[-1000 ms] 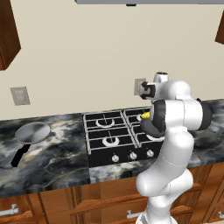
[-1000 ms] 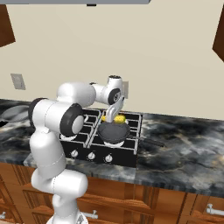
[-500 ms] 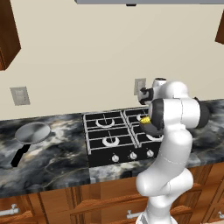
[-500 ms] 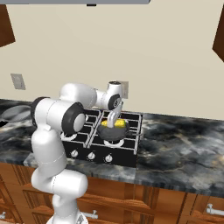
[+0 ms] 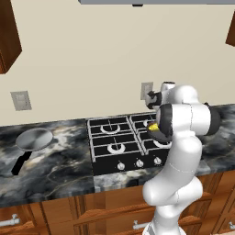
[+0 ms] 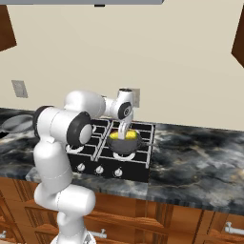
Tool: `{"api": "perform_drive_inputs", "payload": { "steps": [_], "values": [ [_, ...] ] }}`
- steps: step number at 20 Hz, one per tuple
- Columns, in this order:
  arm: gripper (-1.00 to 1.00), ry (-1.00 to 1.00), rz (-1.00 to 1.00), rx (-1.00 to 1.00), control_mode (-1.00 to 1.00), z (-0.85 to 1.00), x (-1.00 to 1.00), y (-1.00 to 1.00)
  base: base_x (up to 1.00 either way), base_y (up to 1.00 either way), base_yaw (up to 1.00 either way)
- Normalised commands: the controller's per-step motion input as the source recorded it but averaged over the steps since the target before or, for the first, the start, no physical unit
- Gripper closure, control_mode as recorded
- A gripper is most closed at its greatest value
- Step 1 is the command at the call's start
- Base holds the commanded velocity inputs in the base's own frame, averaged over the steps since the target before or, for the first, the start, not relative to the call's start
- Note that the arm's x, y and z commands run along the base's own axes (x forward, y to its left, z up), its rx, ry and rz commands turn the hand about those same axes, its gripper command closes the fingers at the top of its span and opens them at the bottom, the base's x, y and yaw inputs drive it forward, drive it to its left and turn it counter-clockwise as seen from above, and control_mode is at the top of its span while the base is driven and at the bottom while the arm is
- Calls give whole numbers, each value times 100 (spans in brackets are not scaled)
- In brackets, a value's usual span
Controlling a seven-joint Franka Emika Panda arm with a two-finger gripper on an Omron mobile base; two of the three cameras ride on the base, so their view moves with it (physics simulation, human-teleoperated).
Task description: Place both pans onto different burners. Then place the corn and the chicken drumstick on different pans.
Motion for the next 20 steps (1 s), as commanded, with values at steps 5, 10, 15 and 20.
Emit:
{"api": "perform_drive_inputs", "payload": {
  "steps": [5, 10, 15, 20],
  "values": [
    [100, 0, 1, 0, -100, 0, -66, -2, 0, 0, 0],
    [100, 0, 0, 0, -100, -8, -17, 0, 0, 0, 0],
    [100, 0, 0, 0, -100, 0, 7, 0, 0, 0, 0],
    [-100, 0, 1, 0, -100, 0, 2, 0, 0, 0, 0]
  ]
}}
